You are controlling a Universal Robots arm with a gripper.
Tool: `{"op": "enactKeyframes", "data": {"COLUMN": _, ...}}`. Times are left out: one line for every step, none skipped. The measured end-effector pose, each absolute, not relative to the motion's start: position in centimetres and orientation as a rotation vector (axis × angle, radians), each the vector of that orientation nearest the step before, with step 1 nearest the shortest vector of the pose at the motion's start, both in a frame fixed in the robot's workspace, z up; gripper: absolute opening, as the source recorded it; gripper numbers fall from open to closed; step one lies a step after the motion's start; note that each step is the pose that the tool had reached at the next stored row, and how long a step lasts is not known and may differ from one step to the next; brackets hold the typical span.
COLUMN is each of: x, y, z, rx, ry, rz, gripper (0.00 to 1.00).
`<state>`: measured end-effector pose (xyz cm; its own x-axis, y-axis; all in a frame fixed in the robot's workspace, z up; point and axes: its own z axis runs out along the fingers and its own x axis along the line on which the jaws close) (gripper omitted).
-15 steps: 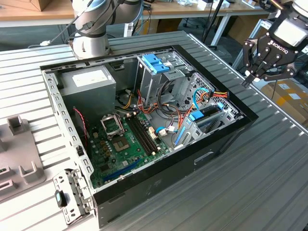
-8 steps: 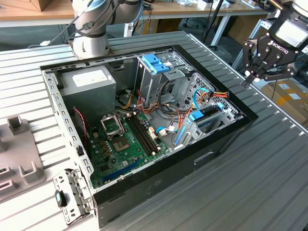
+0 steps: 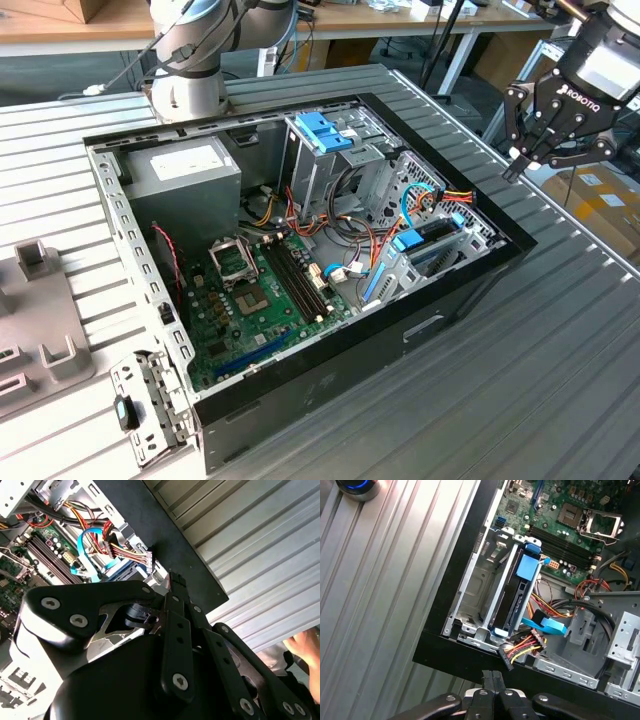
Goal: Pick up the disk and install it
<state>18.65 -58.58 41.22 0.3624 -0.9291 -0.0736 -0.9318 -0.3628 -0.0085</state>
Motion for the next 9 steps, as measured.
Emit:
{"op": "enactKeyframes", "data": {"x": 18.64, "y": -58.58, "z": 41.22, "rx": -2.556, "ry": 1.740, "rz": 0.087, "gripper": 0.11}}
{"op": "enactKeyframes", "data": {"x": 18.65, "y": -58.58, "z": 41.22, "rx": -2.562, "ry": 1.732, "rz": 0.087, "gripper": 0.11}}
{"op": "enactKeyframes", "data": {"x": 18.65, "y": -58.58, "z": 41.22, "rx": -2.567, "ry": 1.725, "rz": 0.087, "gripper": 0.11}}
{"op": "enactKeyframes", "data": {"x": 18.65, "y": -58.58, "z": 41.22, "rx": -2.570, "ry": 1.720, "rz": 0.087, "gripper": 0.11}}
{"op": "enactKeyframes", "data": {"x": 18.64, "y": -58.58, "z": 41.22, "rx": -2.575, "ry": 1.713, "rz": 0.088, "gripper": 0.11}}
{"op": "enactKeyframes", "data": {"x": 18.64, "y": -58.58, "z": 41.22, "rx": -2.578, "ry": 1.708, "rz": 0.088, "gripper": 0.11}}
{"op": "enactKeyframes", "data": {"x": 18.65, "y": -58.58, "z": 41.22, "rx": -2.582, "ry": 1.702, "rz": 0.088, "gripper": 0.11}}
{"op": "enactKeyframes", "data": {"x": 18.65, "y": -58.58, "z": 41.22, "rx": -2.586, "ry": 1.697, "rz": 0.088, "gripper": 0.11}}
{"op": "enactKeyframes", "data": {"x": 18.64, "y": -58.58, "z": 41.21, "rx": -2.590, "ry": 1.690, "rz": 0.088, "gripper": 0.11}}
